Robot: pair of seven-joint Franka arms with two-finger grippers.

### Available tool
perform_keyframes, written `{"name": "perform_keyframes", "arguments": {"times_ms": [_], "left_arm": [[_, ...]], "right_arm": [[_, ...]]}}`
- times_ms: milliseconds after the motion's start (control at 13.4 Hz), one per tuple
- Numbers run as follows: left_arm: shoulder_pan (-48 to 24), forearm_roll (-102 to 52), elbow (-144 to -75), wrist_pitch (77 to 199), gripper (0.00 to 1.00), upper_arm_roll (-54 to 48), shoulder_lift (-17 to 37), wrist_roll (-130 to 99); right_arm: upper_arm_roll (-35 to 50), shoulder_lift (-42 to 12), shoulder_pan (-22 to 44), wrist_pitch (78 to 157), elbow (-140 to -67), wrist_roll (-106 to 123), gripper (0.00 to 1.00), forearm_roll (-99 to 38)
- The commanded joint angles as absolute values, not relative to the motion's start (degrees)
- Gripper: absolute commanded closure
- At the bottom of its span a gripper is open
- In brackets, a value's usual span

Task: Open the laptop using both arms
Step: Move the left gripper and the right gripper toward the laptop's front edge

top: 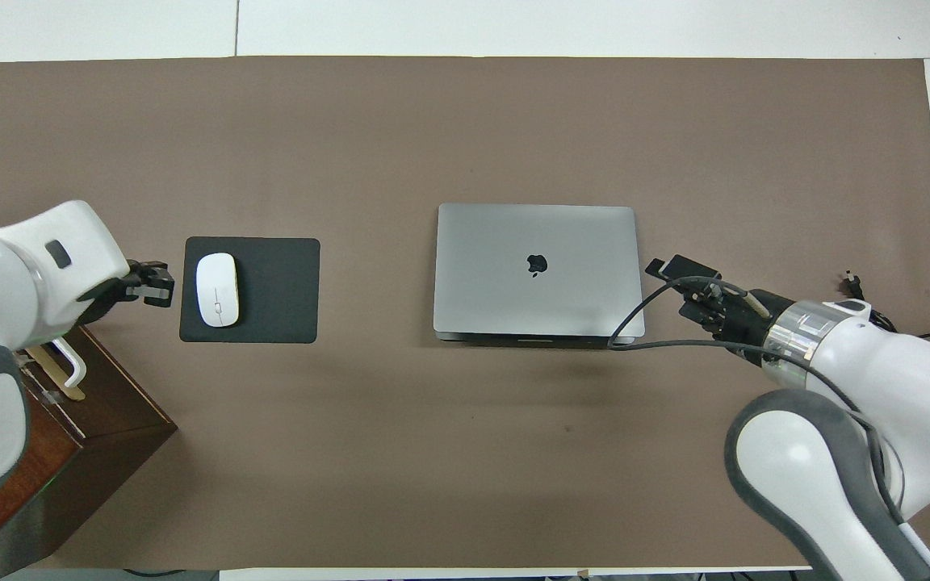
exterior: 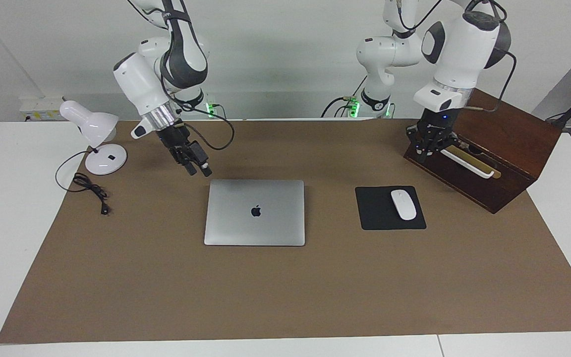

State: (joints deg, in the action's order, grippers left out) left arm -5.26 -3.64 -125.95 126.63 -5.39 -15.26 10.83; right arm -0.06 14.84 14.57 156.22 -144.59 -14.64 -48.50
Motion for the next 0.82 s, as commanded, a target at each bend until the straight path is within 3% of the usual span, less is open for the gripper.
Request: {"name": "perform_keyframes", "arguments": {"times_ms": [0,449,748], "left_arm": [[-8.51,-6.41,-139.36,137.25,1.0,-4.66,-23.54,10.72],[-17.12,-6.59,-150.02,152.64,1.0,-4.66,-27.25,10.28],[-22.31,-6.59,-155.38,164.68,1.0,-4.66,-26.2,10.11]], "right_arm": [[-0.18,19.33,18.1,160.74,-150.28,-17.75,0.0,-51.67],[0.17,19.51,21.52,164.43,-151.87,-23.81,0.0,-56.42],[0.18,14.78,25.83,168.56,-151.96,-25.58,0.0,-59.32]]}}
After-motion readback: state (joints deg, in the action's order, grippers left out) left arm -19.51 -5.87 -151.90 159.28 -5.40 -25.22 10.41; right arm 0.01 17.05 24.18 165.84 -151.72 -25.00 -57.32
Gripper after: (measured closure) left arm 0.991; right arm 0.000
